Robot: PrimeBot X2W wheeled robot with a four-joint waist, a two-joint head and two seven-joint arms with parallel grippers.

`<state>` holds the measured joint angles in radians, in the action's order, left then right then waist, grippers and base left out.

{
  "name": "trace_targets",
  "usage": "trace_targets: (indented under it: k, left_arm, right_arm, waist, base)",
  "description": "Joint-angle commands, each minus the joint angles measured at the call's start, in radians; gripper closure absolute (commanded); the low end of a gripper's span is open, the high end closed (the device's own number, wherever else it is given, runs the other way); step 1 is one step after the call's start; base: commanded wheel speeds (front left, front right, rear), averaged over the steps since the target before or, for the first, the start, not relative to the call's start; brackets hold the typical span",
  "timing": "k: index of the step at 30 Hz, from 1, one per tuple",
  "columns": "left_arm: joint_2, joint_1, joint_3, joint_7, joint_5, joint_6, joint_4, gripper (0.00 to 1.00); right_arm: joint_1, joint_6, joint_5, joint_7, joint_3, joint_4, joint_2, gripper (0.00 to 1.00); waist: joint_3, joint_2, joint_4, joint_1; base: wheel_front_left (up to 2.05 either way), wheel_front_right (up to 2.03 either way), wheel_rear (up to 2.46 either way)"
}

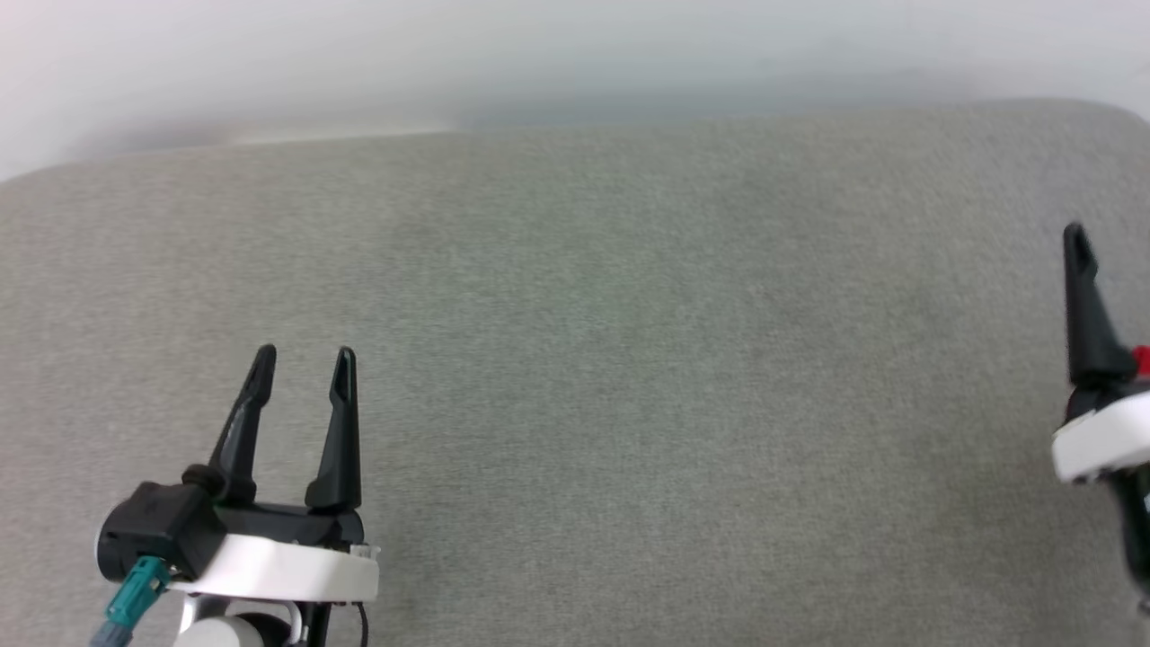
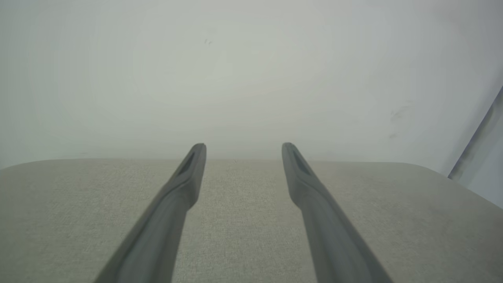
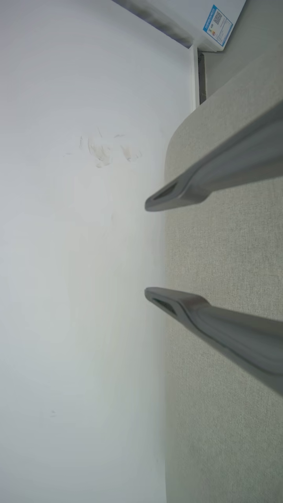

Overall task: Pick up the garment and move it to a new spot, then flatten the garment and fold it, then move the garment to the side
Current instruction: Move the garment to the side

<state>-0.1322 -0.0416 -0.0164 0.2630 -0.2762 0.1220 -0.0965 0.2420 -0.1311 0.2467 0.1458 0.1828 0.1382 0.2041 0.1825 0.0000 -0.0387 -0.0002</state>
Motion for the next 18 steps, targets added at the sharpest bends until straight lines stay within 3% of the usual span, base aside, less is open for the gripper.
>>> trace_targets:
  k: [1,9,18]
  left_arm:
    - [0.007,0.017,0.001,0.002,0.004,-0.001,0.009,0.0]
    - [0.031,0.039,0.009,0.002,0.008,0.004,0.06,0.0]
    - [0.046,0.055,0.03,0.002,-0.006,0.006,0.109,0.0]
  right_arm:
    - [-0.034,0.001,0.009,-0.031,-0.008,0.01,-0.016,0.0]
    - [-0.172,0.001,0.066,-0.198,-0.041,-0.03,-0.113,0.0]
    - [-0.203,0.001,0.05,-0.287,-0.112,-0.139,-0.111,0.0]
  waist:
    - [-0.027,0.0,0.028,0.0002]
    - [-0.057,0.0,0.052,0.0002]
    - [-0.074,0.0,0.047,0.0002]
  base:
    - [0.0,0.0,0.0]
    - [0.0,0.0,0.0]
    - [0.0,0.0,0.0]
